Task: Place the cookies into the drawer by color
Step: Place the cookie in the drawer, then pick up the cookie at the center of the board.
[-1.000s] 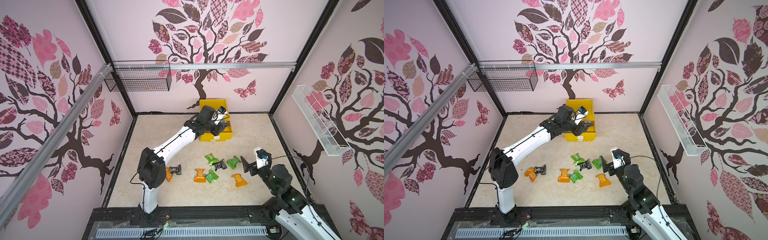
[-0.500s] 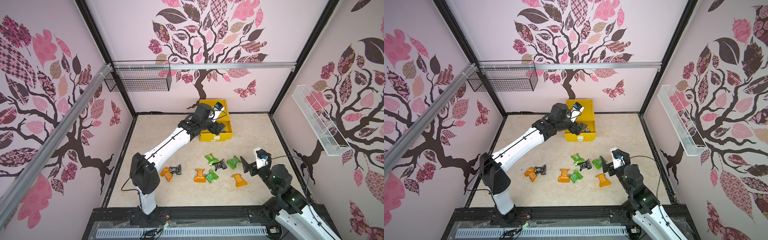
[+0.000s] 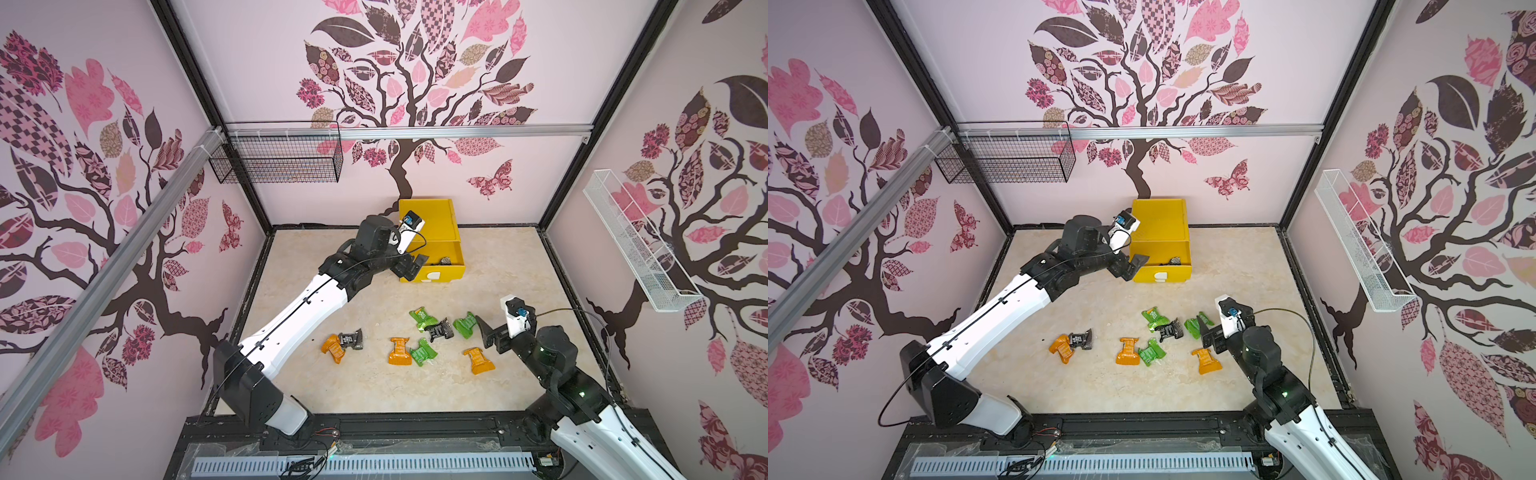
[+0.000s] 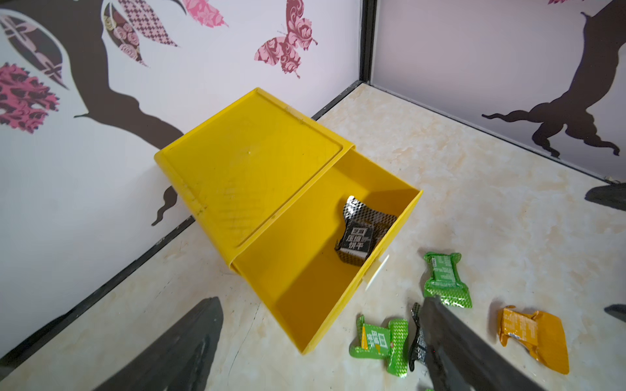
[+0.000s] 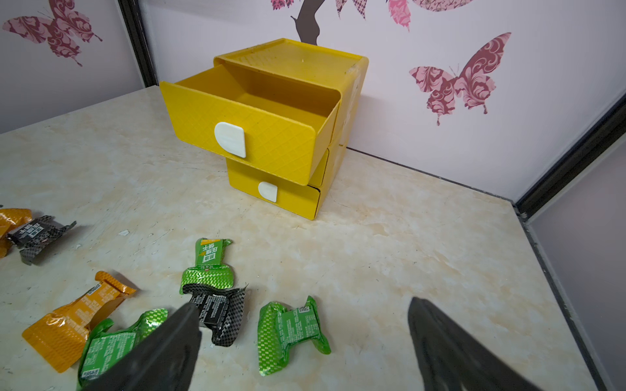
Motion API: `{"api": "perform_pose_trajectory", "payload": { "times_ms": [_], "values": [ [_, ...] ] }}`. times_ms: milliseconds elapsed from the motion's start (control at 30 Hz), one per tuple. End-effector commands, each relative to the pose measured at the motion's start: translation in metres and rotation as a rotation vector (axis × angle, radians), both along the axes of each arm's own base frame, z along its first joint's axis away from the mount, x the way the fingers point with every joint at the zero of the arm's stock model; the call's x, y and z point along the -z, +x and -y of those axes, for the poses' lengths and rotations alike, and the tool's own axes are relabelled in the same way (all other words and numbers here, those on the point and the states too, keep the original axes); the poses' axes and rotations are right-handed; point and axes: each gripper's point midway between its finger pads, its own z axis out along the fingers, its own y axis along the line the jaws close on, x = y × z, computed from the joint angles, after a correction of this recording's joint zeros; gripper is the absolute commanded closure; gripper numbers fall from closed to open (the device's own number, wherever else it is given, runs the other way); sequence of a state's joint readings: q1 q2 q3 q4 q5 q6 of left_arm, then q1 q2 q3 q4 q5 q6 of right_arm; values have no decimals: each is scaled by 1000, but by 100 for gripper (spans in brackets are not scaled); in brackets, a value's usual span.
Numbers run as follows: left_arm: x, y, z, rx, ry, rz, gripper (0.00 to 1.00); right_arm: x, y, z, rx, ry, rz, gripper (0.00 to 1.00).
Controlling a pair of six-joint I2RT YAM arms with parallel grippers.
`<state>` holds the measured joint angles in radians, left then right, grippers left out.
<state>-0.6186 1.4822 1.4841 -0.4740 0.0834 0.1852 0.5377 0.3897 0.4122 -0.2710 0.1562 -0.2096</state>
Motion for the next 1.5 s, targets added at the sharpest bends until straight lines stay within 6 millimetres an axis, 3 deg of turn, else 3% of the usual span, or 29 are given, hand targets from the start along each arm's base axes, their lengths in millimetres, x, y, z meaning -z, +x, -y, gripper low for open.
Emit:
{"api": "perform_pose_trajectory", "payload": {
  "times_ms": [0, 267, 533, 900, 1000, 1133, 1267, 1467],
  "values": [
    [2, -6, -29, -33, 18, 1, 3, -7, -3, -5, -26, 39, -38, 1],
    [25, -28, -81, -62, 74, -19, 3, -18, 0, -14, -28, 133, -119, 3],
    [67, -45, -123, -130, 103, -92, 3, -16, 11, -25, 47, 308, -316, 8],
    [108, -56, -168, -257, 87, -156, 3, 46, 17, -50, 75, 519, -544, 16],
    [110, -49, -186, -347, 43, -159, 3, 61, 19, -53, 100, 558, -598, 17],
    [94, -30, -224, -590, 10, -79, 3, 77, 20, -59, 101, 599, -635, 20],
    [93, -31, -222, -542, 50, -78, 3, 92, 22, -57, 138, 614, -658, 21],
    [113, -44, -203, -414, 24, -128, 2, 115, 25, -63, 157, 621, -721, 23]
  ]
}}
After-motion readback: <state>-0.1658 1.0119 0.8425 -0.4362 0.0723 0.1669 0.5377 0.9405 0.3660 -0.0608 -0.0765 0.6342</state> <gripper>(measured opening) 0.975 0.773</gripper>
